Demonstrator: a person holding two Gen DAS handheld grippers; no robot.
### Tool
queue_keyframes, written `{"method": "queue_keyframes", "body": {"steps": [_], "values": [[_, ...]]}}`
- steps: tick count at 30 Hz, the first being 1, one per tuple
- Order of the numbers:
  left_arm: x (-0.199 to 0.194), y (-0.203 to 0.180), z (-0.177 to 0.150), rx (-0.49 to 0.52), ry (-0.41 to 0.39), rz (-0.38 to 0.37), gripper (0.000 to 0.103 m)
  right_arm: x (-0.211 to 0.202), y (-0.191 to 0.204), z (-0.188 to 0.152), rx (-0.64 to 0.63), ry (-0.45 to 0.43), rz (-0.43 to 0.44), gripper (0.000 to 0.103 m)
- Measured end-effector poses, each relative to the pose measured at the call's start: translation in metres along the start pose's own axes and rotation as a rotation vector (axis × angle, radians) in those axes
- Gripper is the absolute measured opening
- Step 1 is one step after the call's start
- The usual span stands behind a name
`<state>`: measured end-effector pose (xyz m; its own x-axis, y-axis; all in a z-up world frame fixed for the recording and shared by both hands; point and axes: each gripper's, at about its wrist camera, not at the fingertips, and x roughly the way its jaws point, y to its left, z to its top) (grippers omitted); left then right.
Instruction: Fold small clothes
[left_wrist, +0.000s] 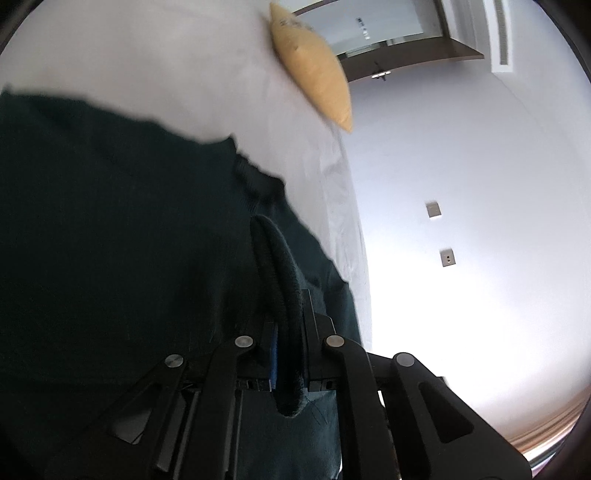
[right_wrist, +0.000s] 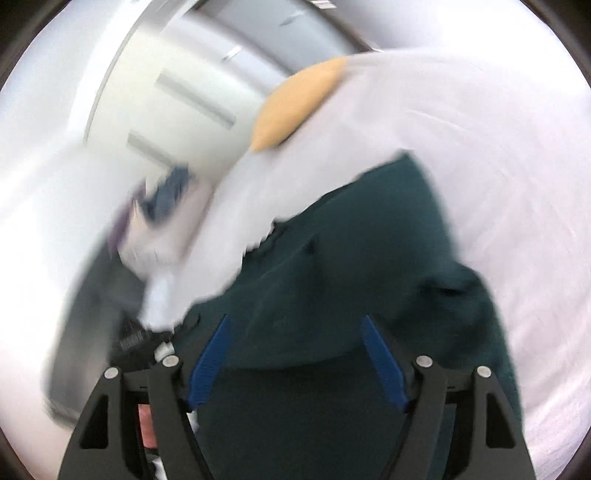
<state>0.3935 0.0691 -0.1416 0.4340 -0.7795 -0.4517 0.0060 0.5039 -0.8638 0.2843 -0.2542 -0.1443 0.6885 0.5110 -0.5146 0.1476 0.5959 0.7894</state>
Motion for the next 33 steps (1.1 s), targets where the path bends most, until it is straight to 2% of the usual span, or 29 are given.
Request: {"method": "queue_keyframes", "body": {"steps": [2, 4, 6, 10, 13, 17, 20, 22, 24, 27, 29, 33], "values": [[-0.006, -0.010, 0.005, 0.038, -0.012, -0.007, 0.007, -0.001, -0.017, 0.001, 0.089, 0.002, 0.018, 0.078], [-0.013, -0.024, 0.006, 0.091, -0.028, -0.035, 0.007, 0.006, -0.029, 0.001, 0.156, 0.015, 0.075, 0.078], [-0.019, -0.048, 0.000, 0.188, -0.041, -0.052, 0.007, 0.020, -0.034, 0.003, 0.218, 0.035, 0.157, 0.078], [-0.025, -0.099, -0.017, 0.380, -0.073, -0.047, 0.007, 0.038, -0.033, 0.006, 0.270, 0.052, 0.220, 0.078], [-0.033, -0.142, -0.034, 0.526, -0.107, -0.089, 0.007, 0.048, -0.033, 0.013, 0.301, 0.060, 0.281, 0.080], [-0.041, -0.214, -0.068, 0.769, -0.132, -0.151, 0.007, 0.041, -0.040, 0.020, 0.338, -0.003, 0.298, 0.080], [-0.041, -0.243, -0.083, 0.848, -0.129, -0.181, 0.007, 0.036, -0.046, 0.023, 0.366, -0.035, 0.304, 0.081], [-0.041, -0.247, -0.083, 0.847, -0.133, -0.166, 0.007, 0.035, -0.046, 0.024, 0.364, -0.036, 0.305, 0.081], [-0.040, -0.230, -0.074, 0.793, -0.131, -0.143, 0.007, 0.038, -0.042, 0.025, 0.359, -0.029, 0.303, 0.082], [-0.044, -0.184, -0.052, 0.658, -0.135, -0.094, 0.007, 0.037, -0.044, 0.023, 0.370, -0.036, 0.318, 0.084], [-0.047, -0.145, -0.031, 0.567, -0.149, -0.026, 0.007, 0.037, -0.045, 0.020, 0.388, -0.055, 0.335, 0.085], [-0.042, -0.072, 0.001, 0.426, -0.147, 0.062, 0.007, 0.036, -0.053, 0.017, 0.407, -0.073, 0.346, 0.085]]}}
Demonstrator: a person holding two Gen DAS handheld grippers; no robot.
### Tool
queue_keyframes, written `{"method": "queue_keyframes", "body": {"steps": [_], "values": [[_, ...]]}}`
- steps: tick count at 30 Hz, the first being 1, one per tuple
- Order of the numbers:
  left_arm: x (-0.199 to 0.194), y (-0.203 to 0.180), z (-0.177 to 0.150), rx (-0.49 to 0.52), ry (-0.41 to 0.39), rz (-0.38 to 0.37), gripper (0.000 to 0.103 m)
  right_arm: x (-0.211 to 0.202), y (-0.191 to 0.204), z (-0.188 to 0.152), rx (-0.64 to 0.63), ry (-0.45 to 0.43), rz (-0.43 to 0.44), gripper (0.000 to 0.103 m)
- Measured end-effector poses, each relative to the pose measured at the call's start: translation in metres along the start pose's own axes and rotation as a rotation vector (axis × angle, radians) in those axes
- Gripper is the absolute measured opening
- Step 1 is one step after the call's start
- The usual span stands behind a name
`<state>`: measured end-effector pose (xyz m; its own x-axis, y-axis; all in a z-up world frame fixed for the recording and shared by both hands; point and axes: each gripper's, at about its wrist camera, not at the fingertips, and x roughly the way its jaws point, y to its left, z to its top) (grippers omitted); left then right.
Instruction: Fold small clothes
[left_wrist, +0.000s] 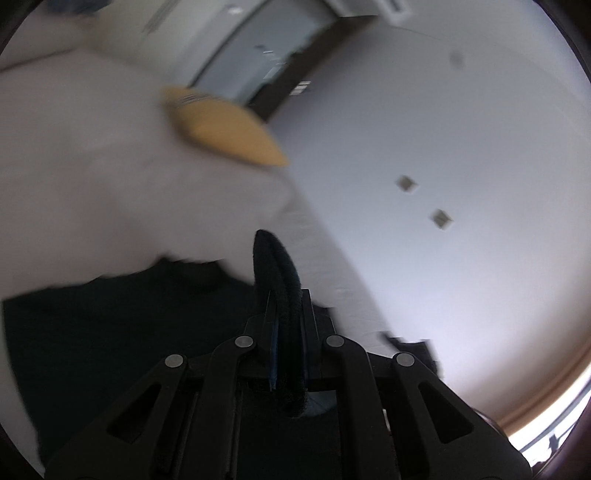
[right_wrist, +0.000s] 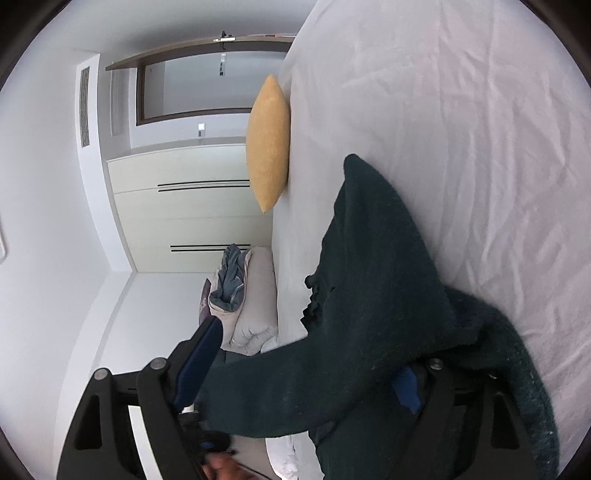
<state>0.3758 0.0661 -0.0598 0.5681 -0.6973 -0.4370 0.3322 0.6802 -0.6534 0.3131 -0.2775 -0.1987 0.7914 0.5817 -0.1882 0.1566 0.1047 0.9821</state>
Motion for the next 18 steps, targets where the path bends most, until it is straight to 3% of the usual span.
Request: {"method": "queue_keyframes", "body": {"steps": [2, 7, 10, 13, 18], "values": [[0.000, 0.037, -0.007, -0.047, 0.022, 0.040, 0.007, -0.003, -0.005, -0.002, 0.010, -0.005, 0.004, 0.085], [0.014, 0.080, -0.032, -0.079, 0.084, 0.110, 0.007, -0.004, -0.006, -0.004, 0.028, -0.019, 0.009, 0.085], [0.013, 0.101, -0.047, -0.101, 0.097, 0.115, 0.007, -0.005, -0.006, -0.006, 0.034, -0.059, 0.008, 0.085], [0.016, 0.099, -0.047, -0.117, 0.069, 0.086, 0.007, -0.001, -0.003, 0.001, 0.038, -0.081, 0.011, 0.086], [0.004, 0.065, -0.021, -0.043, -0.013, 0.058, 0.007, 0.012, 0.012, 0.014, -0.002, -0.073, 0.030, 0.087]]}}
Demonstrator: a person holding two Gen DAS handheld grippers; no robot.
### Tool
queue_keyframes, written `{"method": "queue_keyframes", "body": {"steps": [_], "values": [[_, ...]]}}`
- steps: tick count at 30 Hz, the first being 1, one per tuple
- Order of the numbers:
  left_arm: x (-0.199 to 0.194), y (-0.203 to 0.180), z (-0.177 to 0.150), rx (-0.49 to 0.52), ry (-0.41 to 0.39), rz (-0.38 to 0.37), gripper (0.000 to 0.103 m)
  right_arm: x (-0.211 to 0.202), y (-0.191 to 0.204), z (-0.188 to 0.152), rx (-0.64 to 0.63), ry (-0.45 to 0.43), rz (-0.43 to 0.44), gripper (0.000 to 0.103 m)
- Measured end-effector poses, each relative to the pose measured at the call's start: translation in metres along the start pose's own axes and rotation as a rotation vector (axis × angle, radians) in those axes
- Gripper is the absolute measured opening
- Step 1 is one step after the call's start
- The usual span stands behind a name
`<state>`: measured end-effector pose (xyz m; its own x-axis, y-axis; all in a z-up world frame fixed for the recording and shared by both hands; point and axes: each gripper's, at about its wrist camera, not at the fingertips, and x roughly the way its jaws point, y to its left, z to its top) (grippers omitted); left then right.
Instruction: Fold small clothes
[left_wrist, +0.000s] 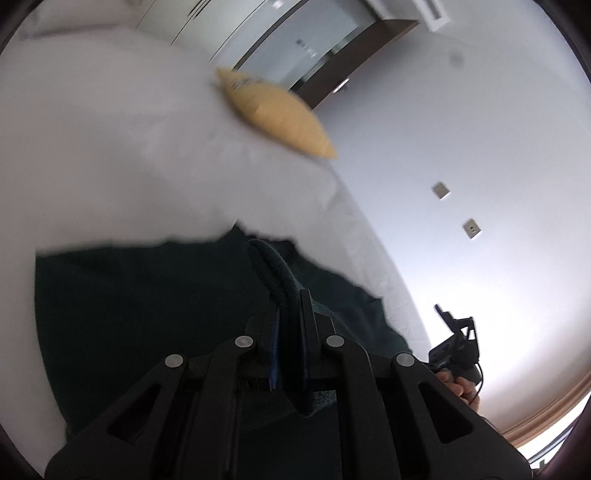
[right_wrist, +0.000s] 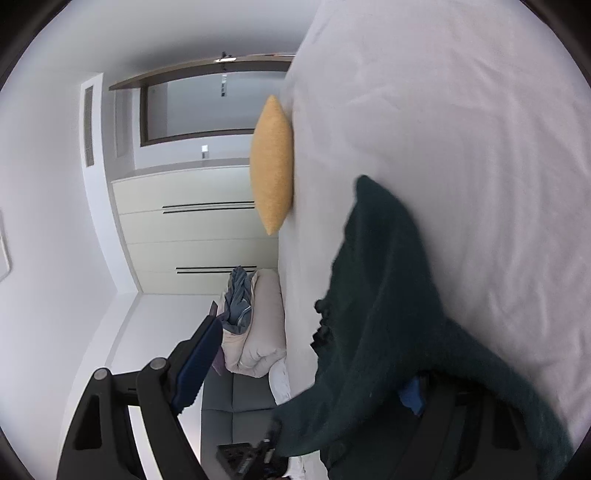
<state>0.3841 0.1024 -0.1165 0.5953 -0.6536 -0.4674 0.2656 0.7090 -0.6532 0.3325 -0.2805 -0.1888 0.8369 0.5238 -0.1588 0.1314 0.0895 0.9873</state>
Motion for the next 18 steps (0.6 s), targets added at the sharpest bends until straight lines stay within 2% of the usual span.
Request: {"method": "queue_keyframes", "body": {"steps": [3, 5, 7, 9, 12, 15, 18], "values": [[-0.008, -0.014, 0.007, 0.047, -0.023, -0.003, 0.007, 0.009, 0.001, 0.005, -0.019, 0.022, -0.015, 0.087], [-0.008, -0.007, 0.002, 0.047, -0.015, 0.001, 0.007, 0.009, -0.004, 0.005, -0.022, 0.022, -0.021, 0.086], [-0.002, 0.010, -0.006, 0.014, 0.022, 0.041, 0.007, 0.009, -0.012, 0.004, -0.022, 0.028, -0.019, 0.085], [0.010, 0.033, -0.016, -0.043, 0.066, 0.084, 0.007, 0.010, -0.017, 0.005, -0.025, 0.045, -0.034, 0.078], [0.021, 0.073, -0.033, -0.130, 0.098, 0.167, 0.007, 0.010, -0.018, 0.007, -0.019, 0.061, -0.043, 0.078], [0.013, 0.094, -0.043, -0.203, 0.077, 0.137, 0.006, 0.007, -0.016, 0.005, -0.014, 0.076, -0.058, 0.078], [0.016, 0.088, -0.043, -0.163, 0.090, 0.169, 0.006, -0.003, -0.016, -0.005, -0.011, 0.077, -0.069, 0.080]]}}
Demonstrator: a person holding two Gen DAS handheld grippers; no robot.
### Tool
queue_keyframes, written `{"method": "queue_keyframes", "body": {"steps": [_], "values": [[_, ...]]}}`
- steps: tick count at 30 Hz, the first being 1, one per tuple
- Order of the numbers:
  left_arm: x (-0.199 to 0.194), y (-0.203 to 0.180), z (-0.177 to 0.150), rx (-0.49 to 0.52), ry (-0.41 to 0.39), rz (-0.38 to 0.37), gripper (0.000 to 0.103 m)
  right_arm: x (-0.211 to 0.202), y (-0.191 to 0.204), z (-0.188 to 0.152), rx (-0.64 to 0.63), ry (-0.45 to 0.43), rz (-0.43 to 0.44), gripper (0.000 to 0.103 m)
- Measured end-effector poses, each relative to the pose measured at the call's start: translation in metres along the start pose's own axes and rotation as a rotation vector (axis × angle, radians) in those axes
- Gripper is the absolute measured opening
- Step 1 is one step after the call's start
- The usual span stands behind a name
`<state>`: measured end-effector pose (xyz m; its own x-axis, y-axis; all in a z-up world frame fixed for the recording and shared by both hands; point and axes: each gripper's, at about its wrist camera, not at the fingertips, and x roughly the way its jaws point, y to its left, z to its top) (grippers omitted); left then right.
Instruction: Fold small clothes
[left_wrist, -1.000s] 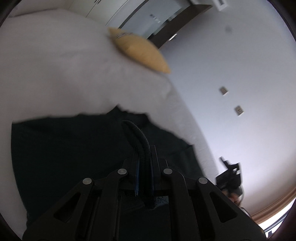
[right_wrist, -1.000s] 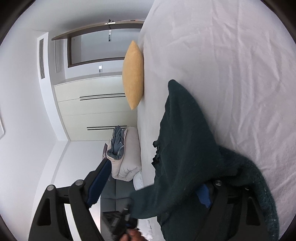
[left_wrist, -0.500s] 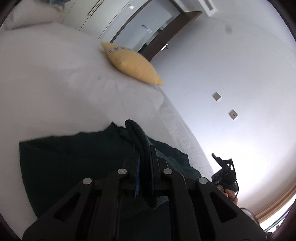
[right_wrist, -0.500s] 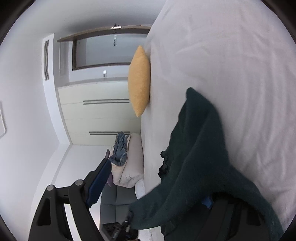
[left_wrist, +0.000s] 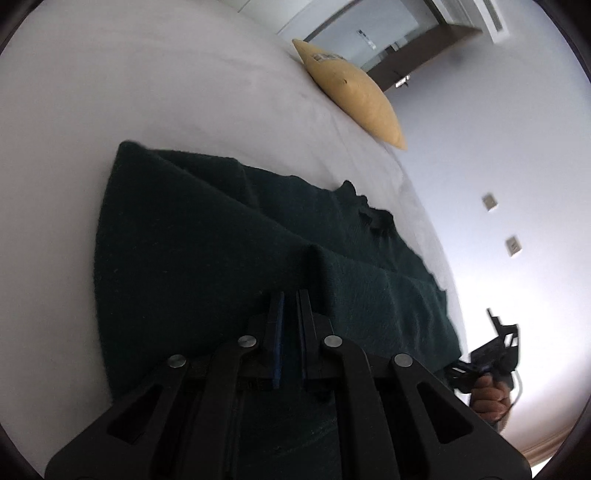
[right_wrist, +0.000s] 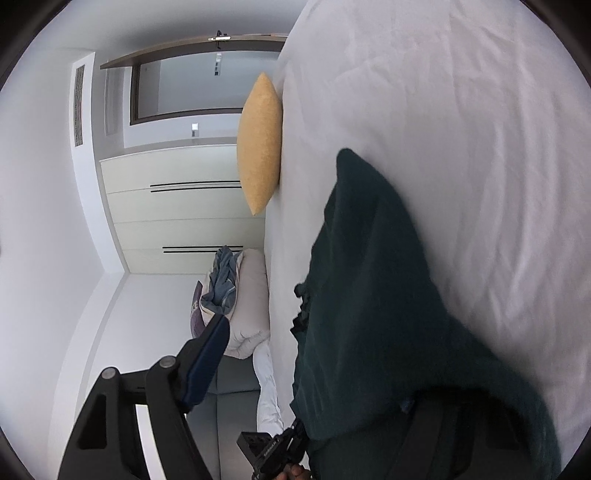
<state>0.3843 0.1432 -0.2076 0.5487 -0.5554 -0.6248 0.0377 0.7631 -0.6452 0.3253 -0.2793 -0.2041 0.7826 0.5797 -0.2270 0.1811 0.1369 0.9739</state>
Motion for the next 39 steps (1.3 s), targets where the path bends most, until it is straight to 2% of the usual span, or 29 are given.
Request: {"method": "queue_keyframes", "body": {"steps": [3, 7, 11, 14, 17, 20, 22, 24, 26, 31, 35, 39], "values": [[-0.001, -0.005, 0.000, 0.010, -0.010, 0.017, 0.006, -0.014, 0.001, -0.014, 0.035, 0.016, -0.012, 0.088], [-0.017, -0.025, -0.001, 0.028, -0.046, 0.029, 0.006, -0.051, 0.006, -0.032, 0.062, 0.052, -0.042, 0.092], [-0.036, -0.066, 0.006, 0.104, -0.094, -0.021, 0.006, -0.079, 0.022, -0.032, 0.011, 0.051, -0.050, 0.093], [-0.025, -0.104, 0.007, 0.184, -0.059, -0.060, 0.006, -0.076, 0.038, -0.017, -0.041, 0.036, -0.039, 0.093], [-0.003, -0.123, 0.002, 0.245, -0.003, -0.028, 0.006, -0.048, 0.052, 0.000, -0.099, 0.094, -0.020, 0.093], [0.023, -0.112, -0.004, 0.199, 0.068, 0.013, 0.006, -0.018, 0.059, 0.012, -0.172, 0.128, -0.098, 0.093], [0.035, -0.092, -0.012, 0.157, 0.104, 0.086, 0.006, 0.000, 0.056, 0.020, -0.214, 0.145, -0.150, 0.093], [0.031, -0.077, -0.018, 0.111, 0.098, 0.036, 0.006, 0.017, 0.042, 0.024, -0.202, 0.183, -0.215, 0.093], [0.029, -0.070, -0.022, 0.102, 0.095, 0.044, 0.006, 0.026, 0.031, 0.023, -0.210, 0.205, -0.241, 0.092], [0.031, -0.085, -0.029, 0.189, 0.083, 0.138, 0.006, 0.025, 0.032, 0.011, -0.263, 0.202, -0.258, 0.093], [0.030, -0.080, -0.031, 0.157, 0.076, 0.142, 0.006, 0.028, 0.043, 0.001, -0.305, 0.236, -0.283, 0.094], [0.025, -0.065, -0.030, 0.143, 0.073, 0.136, 0.006, 0.027, 0.047, 0.004, -0.266, 0.224, -0.230, 0.096]]}}
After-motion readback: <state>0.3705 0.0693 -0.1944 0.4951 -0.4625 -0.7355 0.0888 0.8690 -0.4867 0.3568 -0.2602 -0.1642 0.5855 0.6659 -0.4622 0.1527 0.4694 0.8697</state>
